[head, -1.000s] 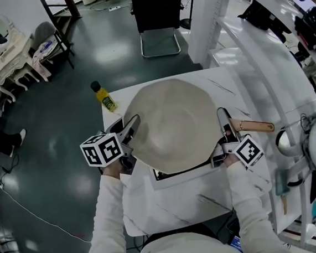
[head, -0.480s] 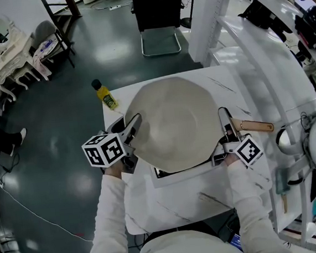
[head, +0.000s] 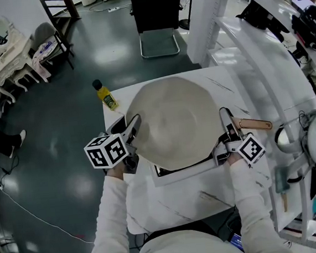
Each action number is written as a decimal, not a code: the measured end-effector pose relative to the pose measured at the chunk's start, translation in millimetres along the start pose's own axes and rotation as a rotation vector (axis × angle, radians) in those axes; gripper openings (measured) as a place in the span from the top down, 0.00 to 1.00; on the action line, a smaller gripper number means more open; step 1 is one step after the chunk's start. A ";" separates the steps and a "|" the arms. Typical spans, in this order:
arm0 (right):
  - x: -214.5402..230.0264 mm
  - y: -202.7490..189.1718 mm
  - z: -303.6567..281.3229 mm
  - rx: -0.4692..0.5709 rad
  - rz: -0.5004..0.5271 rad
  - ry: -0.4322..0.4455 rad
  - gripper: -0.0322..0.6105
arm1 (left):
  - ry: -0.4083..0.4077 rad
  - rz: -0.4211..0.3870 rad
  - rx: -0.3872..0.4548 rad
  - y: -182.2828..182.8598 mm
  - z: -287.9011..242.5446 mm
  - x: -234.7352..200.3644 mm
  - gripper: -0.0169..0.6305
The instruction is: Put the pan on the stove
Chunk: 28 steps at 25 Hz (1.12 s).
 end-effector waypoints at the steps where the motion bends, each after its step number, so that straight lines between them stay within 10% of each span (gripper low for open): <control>1: 0.1 1.9 2.8 0.006 0.002 -0.009 0.63 | 0.005 -0.001 0.004 0.4 1.8 -0.1 0.69; 28: -8.2 -27.1 73.8 -0.047 -0.103 -0.056 0.60 | 0.034 0.005 0.053 -1.1 43.7 20.2 0.68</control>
Point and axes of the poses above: the fingertips, and each gripper's own axes: z backward along the fingers, x to its right, y out of its top, the point moved 7 cm from there along z, backward along the fingers, and after that the axes turned 8 degrees about x, right-handed, at the moved point
